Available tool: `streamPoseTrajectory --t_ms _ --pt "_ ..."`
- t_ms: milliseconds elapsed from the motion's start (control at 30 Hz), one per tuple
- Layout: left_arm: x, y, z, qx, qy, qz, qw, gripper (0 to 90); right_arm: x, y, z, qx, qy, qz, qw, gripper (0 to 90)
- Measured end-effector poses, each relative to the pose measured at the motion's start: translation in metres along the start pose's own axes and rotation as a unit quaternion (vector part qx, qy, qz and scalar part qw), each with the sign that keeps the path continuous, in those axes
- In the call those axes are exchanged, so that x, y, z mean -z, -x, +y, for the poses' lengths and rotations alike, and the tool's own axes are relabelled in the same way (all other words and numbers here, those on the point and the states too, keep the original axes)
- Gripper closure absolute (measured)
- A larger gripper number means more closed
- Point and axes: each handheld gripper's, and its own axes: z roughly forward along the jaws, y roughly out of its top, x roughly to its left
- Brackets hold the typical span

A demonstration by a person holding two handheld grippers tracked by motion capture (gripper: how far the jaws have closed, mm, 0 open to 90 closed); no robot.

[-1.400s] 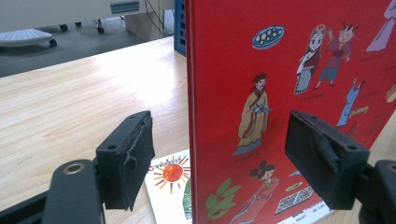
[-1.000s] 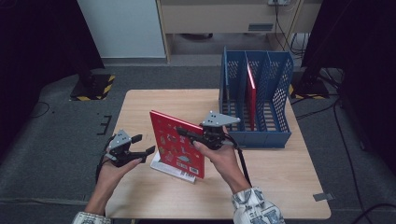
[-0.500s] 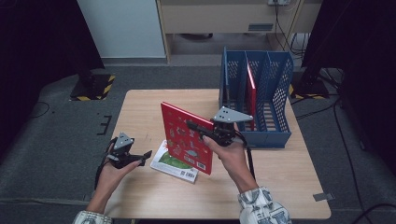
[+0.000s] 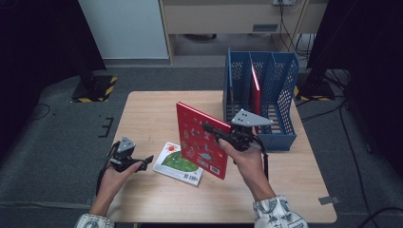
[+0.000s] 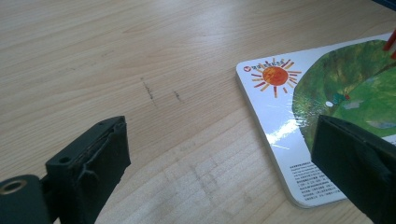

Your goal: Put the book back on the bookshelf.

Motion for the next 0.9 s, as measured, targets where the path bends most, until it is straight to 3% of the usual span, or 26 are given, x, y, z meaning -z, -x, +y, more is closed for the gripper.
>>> streamPoseTrajectory --t_ms 900 --pt "-0.003 0.002 -0.002 -0.004 -0.011 0.005 0.9999 4.0 0.073 0.016 -0.001 -0.012 0.007 -0.055 0.9984 79.8"
